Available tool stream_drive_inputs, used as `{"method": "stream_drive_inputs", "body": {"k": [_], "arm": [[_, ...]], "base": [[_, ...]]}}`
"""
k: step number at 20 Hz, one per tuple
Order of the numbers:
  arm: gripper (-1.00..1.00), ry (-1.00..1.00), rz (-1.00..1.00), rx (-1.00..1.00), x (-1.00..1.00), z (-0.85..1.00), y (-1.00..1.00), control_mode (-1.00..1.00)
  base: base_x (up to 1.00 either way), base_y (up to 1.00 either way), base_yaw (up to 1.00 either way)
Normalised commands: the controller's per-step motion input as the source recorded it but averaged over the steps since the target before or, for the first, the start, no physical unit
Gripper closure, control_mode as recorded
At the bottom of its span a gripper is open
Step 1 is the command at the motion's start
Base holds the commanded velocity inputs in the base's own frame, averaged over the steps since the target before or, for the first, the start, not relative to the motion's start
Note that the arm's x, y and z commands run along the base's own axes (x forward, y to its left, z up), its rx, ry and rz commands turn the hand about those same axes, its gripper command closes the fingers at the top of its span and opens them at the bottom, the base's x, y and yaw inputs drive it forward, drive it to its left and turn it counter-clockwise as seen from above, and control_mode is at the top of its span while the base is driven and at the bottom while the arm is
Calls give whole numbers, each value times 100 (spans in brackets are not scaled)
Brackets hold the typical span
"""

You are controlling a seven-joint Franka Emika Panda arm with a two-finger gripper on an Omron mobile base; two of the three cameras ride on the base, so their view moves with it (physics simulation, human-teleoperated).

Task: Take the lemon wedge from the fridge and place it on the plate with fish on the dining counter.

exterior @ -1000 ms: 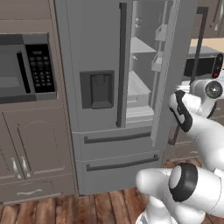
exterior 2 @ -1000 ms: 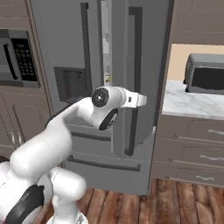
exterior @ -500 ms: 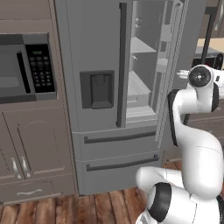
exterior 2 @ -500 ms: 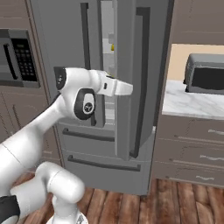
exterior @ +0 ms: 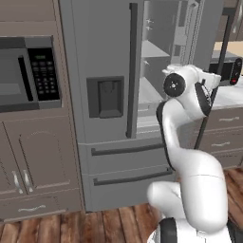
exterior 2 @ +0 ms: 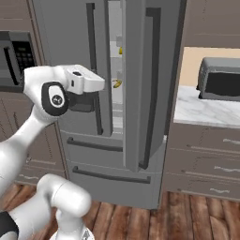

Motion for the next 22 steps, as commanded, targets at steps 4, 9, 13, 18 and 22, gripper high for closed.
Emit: {"method": "stream_drive_inputs", "body": {"k": [4, 9, 13, 18, 22], "arm": [[-100, -3, -5, 2, 28, -3, 86, -100], [-100, 0, 0, 3, 7, 0, 32, -100], [-100, 0, -1, 0, 37, 0, 0, -100], [-100, 5, -32, 0, 49, -1, 0, -100], [-100, 0, -5, 0, 1, 0, 0, -100]], "base": [[0, 0, 0], [0, 0, 0], [0, 0, 0], [0, 0, 0], [0, 0, 0]]}}
